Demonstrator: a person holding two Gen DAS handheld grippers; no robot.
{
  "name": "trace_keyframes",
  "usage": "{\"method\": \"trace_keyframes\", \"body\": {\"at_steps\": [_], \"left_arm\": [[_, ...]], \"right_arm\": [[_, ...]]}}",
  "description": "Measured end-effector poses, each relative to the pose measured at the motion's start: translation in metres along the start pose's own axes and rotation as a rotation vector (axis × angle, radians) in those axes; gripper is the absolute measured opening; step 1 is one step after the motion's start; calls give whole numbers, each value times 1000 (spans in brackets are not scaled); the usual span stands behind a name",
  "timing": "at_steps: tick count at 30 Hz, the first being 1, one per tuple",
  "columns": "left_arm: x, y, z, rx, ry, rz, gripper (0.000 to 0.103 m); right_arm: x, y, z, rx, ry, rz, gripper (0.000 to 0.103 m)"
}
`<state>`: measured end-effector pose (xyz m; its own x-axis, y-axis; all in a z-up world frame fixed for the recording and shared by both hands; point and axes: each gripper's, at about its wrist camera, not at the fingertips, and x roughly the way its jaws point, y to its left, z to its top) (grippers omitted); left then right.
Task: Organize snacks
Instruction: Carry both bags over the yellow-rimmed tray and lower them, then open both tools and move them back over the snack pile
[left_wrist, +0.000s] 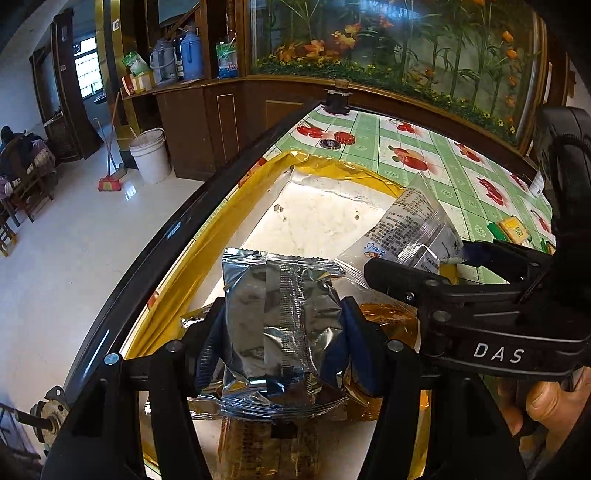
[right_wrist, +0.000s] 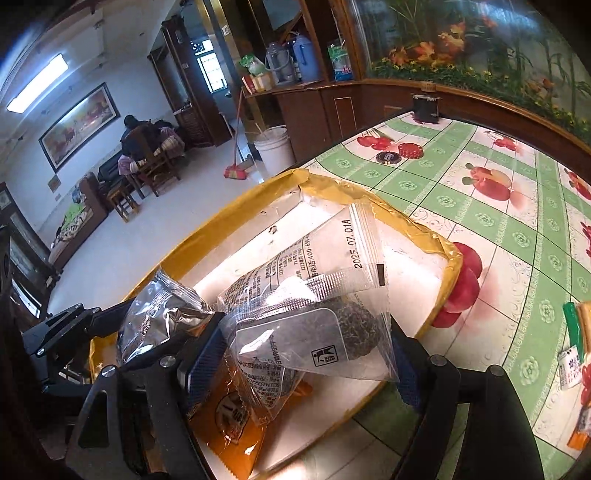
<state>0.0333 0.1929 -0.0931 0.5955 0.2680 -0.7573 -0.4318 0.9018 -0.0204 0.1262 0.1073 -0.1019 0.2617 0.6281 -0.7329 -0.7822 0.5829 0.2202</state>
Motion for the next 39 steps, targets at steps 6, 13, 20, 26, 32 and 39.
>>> {"method": "trace_keyframes", "body": {"at_steps": [6,13,20,26,32,39], "left_arm": [[-1,0,0,3,-5,59,75],[-13,-9,1,8,-36,62,75],[-26,-30,2,35,-55,46,77],[-34,-52,0,38,-62,-7,77],[-33,-93,-9,102,-38,-86,77],[-32,-141,-18,203,-13,-142,77]], "right_arm": [[-11,1,-2,-26,-18,-52,86],[-53,-34,-23,76,-81,-66,86],[-91,-70,-54,176,-105,-98,86],[-123,-97,-90,247,-122,-134,87],[-156,-130,-130,334,-134,-206,87],[-193,-170,-165,431,-158,-286,87]]}}
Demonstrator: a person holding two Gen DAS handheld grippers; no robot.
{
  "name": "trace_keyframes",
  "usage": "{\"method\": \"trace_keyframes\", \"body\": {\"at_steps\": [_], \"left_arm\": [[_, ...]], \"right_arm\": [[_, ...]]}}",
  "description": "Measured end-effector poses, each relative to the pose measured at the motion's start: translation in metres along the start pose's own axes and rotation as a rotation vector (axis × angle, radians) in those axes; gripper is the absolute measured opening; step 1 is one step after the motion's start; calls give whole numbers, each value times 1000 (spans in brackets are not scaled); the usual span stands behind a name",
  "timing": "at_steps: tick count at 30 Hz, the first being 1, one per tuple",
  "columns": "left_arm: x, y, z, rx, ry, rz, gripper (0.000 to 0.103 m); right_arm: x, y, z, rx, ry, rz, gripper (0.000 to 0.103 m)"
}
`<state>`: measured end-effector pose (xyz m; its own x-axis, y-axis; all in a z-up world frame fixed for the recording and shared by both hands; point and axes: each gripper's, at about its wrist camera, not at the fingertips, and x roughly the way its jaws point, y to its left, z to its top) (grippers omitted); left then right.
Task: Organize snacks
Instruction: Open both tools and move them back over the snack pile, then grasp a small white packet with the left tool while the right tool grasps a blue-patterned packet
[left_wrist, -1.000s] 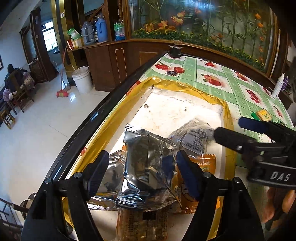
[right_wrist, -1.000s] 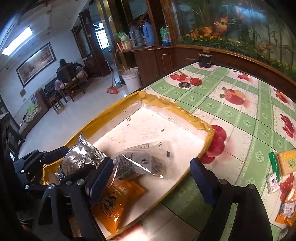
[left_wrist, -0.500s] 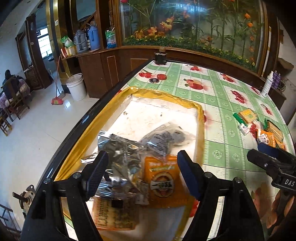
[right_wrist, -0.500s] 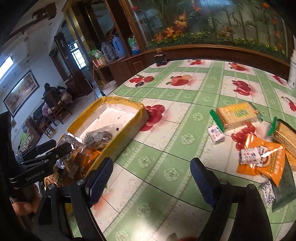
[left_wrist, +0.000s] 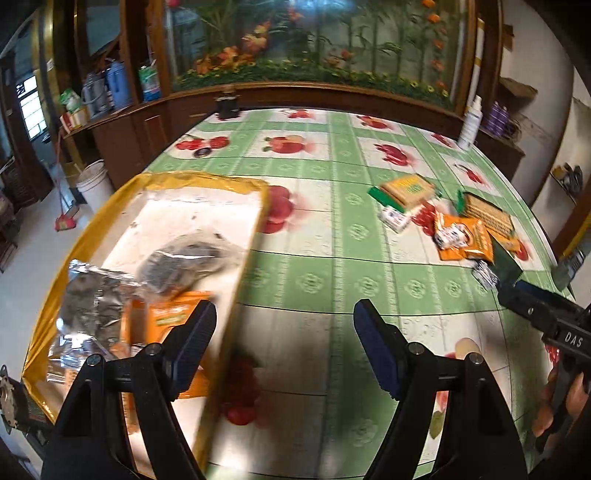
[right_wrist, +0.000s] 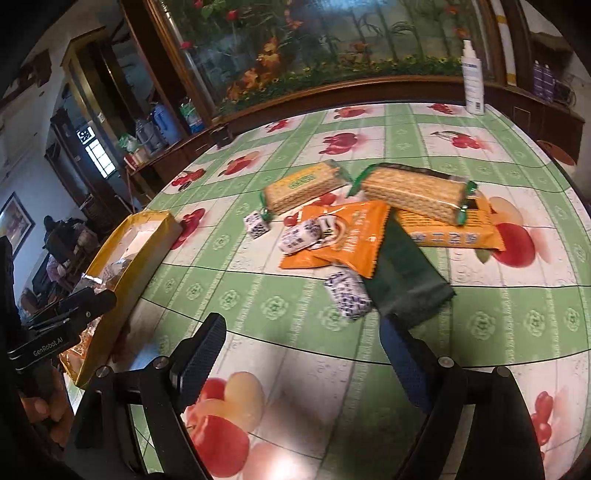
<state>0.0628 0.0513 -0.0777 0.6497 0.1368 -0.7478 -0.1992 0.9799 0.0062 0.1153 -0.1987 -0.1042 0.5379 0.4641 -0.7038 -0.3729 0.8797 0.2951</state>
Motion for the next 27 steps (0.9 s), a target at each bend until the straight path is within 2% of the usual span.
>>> {"method": "trace_keyframes", "body": {"at_steps": [6,12,19,23,27], "left_arm": [[8,-19,2,27,24,-41,77],[26,-33,12,33,51,-116,77],[54,-56,34,73,61,-180,77],[69,-66,48,95,56,-197,77],[84,-75,57,127,52,-202,77]], "right_arm": [[-12,-23,1,10,-26,-40,87],[-10,-27,2,-22,-28,-50,86],[6,-10,12,-111,-7,19,68],[18,1,19,-169,4,1,65],[29,3,24,-195,26,1,54]]}}
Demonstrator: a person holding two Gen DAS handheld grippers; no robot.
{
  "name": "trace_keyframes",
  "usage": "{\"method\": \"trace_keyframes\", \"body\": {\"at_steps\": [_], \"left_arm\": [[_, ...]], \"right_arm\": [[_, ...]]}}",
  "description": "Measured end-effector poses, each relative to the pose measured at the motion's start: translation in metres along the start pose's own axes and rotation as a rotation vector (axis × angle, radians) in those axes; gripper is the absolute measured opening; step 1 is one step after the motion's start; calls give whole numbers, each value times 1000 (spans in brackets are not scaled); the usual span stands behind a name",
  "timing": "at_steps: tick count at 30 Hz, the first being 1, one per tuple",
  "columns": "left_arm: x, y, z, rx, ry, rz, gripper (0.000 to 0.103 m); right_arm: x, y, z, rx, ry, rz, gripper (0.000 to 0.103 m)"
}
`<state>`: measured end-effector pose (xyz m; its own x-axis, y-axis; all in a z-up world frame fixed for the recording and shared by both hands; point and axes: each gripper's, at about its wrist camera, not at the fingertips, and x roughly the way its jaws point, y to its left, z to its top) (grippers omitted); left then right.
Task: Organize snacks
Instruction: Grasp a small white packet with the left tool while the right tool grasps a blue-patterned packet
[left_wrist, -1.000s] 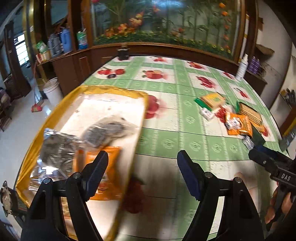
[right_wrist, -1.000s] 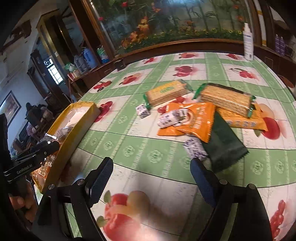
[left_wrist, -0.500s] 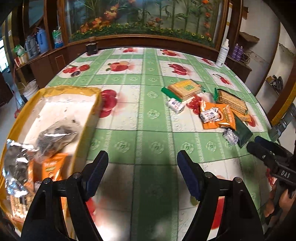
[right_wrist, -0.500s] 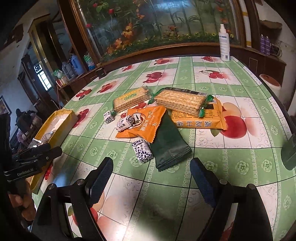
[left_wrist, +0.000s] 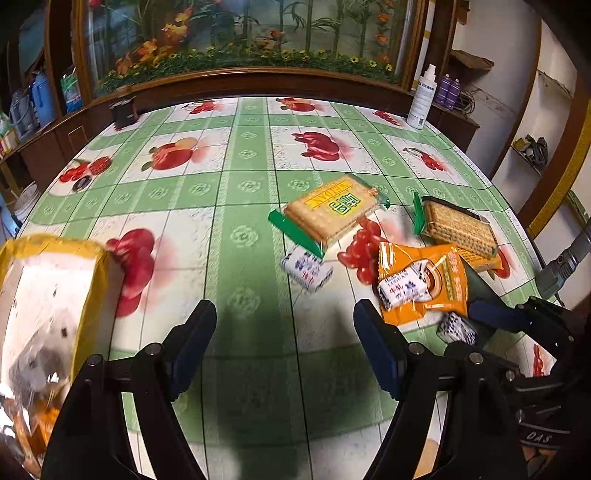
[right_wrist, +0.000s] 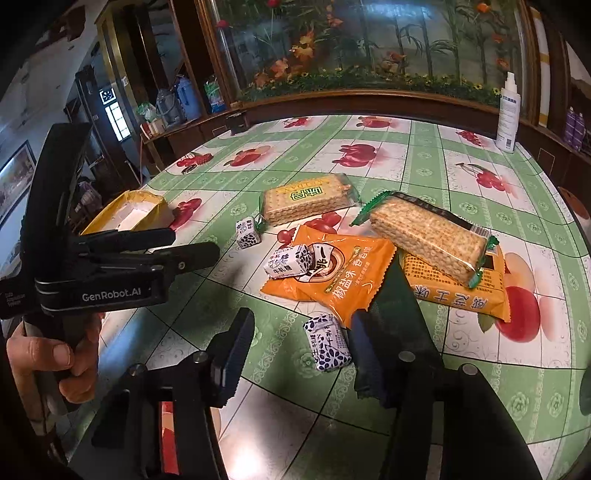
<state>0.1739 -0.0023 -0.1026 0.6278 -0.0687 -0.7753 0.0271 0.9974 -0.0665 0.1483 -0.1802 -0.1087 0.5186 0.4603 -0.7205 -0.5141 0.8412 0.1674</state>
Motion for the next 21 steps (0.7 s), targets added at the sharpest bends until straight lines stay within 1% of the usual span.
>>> {"method": "trace_keyframes", "body": {"at_steps": [6,7,8,9,10,11,13,15,18,21], "left_arm": [[22,-7,10,66,0,-10,77],[26,-8,11,77,3,-18,76],[29,-9,12,85,4,-27,70],[31,-10,12,93,14,-44,56],[33,-11,13,99,23,-57,50],[32,-12,13,114,12,-56,45],[32,-14,13,129,11,-76,33],[31,-16,12,136,8,-103,23],[30,-15,11,128,9,-127,18],[27,-10,8,105,12,-154,17]], "right_arm": [[9,-2,0,-14,18,6,51],[9,-2,0,-16,18,6,46],[9,-2,0,-17,21,9,43],[9,-3,0,-15,24,12,38],[10,-4,-1,-11,26,16,36],[11,-4,-1,-7,33,20,35],[15,-5,-3,-6,45,17,35],[17,-4,-3,-16,51,11,35],[19,-1,-3,-35,56,-3,35],[18,0,-3,-51,59,-40,21]]}}
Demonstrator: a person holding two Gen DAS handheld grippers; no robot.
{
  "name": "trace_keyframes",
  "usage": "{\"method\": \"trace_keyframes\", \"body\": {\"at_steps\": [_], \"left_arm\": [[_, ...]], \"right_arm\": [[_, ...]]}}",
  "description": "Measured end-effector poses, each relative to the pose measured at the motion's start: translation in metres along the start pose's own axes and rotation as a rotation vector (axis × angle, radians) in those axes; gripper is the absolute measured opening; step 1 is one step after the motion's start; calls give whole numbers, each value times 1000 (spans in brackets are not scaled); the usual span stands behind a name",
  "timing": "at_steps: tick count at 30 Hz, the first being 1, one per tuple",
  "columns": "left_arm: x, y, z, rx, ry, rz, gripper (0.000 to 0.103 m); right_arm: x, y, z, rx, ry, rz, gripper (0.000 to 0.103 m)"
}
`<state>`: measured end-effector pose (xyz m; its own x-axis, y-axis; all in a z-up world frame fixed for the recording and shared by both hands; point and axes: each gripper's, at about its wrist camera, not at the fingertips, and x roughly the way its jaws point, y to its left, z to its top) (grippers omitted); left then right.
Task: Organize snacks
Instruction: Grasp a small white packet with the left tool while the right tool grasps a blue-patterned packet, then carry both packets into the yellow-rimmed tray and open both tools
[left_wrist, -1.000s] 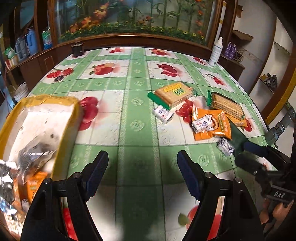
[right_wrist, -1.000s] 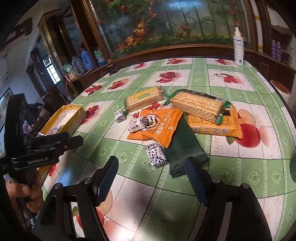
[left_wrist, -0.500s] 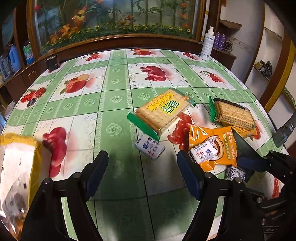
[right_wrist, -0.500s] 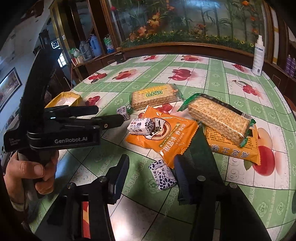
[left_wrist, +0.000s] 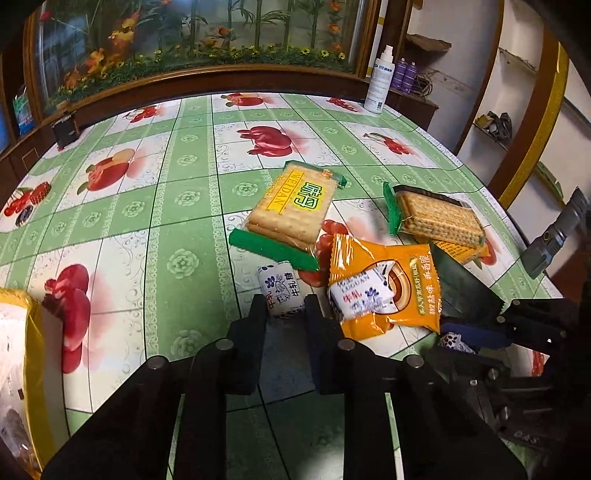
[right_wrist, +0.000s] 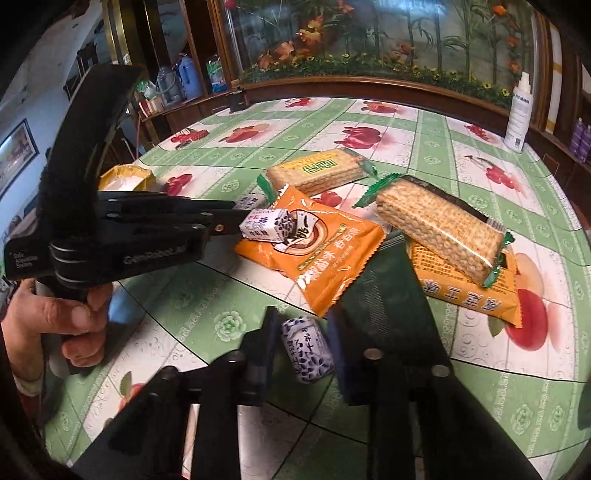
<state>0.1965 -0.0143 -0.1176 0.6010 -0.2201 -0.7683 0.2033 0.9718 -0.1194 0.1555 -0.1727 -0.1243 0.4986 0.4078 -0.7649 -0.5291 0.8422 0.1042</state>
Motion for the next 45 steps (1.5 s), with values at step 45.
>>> {"method": "trace_keyframes", "body": {"at_steps": [45], "left_arm": [[-182,85,-127,-265,-199,237,18]], "right_arm": [[-49,136,-12,-80,-75,323,19]]}}
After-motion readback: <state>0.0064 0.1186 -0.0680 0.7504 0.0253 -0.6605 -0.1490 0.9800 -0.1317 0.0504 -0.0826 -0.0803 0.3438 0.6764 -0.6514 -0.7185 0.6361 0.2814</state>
